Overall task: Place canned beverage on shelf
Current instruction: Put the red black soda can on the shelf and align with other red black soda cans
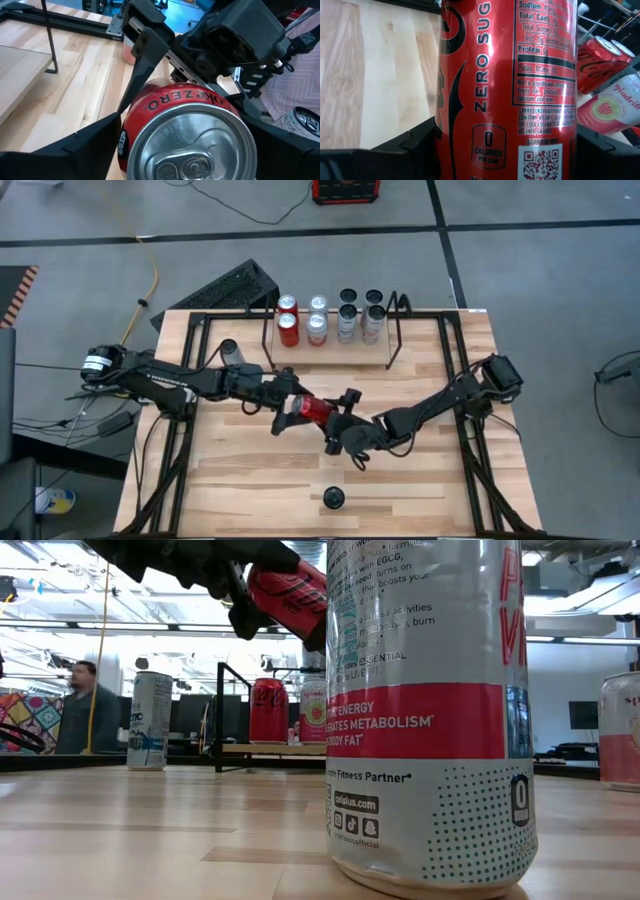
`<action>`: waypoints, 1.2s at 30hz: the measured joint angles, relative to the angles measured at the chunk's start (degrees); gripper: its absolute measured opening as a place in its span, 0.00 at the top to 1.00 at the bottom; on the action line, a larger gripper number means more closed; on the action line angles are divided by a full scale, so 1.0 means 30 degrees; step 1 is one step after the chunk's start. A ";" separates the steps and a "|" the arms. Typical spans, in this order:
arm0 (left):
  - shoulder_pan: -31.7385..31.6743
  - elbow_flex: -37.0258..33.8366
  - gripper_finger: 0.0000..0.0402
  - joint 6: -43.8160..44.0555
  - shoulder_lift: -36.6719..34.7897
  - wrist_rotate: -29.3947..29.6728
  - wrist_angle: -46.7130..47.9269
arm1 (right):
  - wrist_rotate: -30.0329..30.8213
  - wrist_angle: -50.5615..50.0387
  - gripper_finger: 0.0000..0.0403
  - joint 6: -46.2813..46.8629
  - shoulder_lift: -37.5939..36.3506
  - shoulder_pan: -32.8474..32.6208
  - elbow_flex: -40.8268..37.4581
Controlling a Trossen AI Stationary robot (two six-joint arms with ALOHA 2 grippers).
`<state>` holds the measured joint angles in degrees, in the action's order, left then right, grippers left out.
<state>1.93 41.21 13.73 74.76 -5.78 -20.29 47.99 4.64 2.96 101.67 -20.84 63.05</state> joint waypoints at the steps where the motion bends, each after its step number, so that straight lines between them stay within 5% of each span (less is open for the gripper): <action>1: 0.0000 0.0000 0.12 -0.0005 0.0000 -0.0001 0.0024 | 0.0007 -0.0020 0.18 0.0000 0.0000 0.0000 0.0000; 5: 0.0000 0.0000 0.28 -0.0005 0.0000 -0.0214 0.0164 | 0.0004 -0.0027 0.18 0.0087 0.0000 0.0000 0.0000; 15: -0.0312 0.0178 0.29 0.0131 -0.0053 -0.0422 0.1097 | -0.0058 -0.0763 0.07 -0.0015 -0.0289 -0.0063 0.0022; 19: -0.1103 0.2069 0.29 -0.0771 -0.0296 -0.0464 0.4807 | -0.0045 -0.2172 0.15 -0.0010 -0.1533 -0.0193 0.0036; 23: -0.1919 0.5538 0.29 -0.2255 -0.0073 -0.0201 1.0103 | 0.0299 -0.4133 0.11 0.1031 -0.3020 -0.0328 0.0145; 28: -0.3518 1.0097 0.29 -0.4871 0.0729 0.3623 1.7962 | 0.0055 -0.8340 0.02 0.4289 -0.4821 -0.0495 0.0000; 30: -0.4063 1.1592 0.29 -0.5433 0.1397 0.4623 1.9390 | 0.0382 -1.0609 0.03 0.5530 -0.5399 -0.0510 -0.0009; 36: -0.6316 1.2827 0.29 -0.6441 0.2261 0.3046 2.1490 | 0.0954 -1.3041 0.06 0.8518 -0.6615 -0.0721 -0.0816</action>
<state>-17.01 79.69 -5.59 81.54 3.36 44.18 50.85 -34.48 28.52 81.82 -23.00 60.60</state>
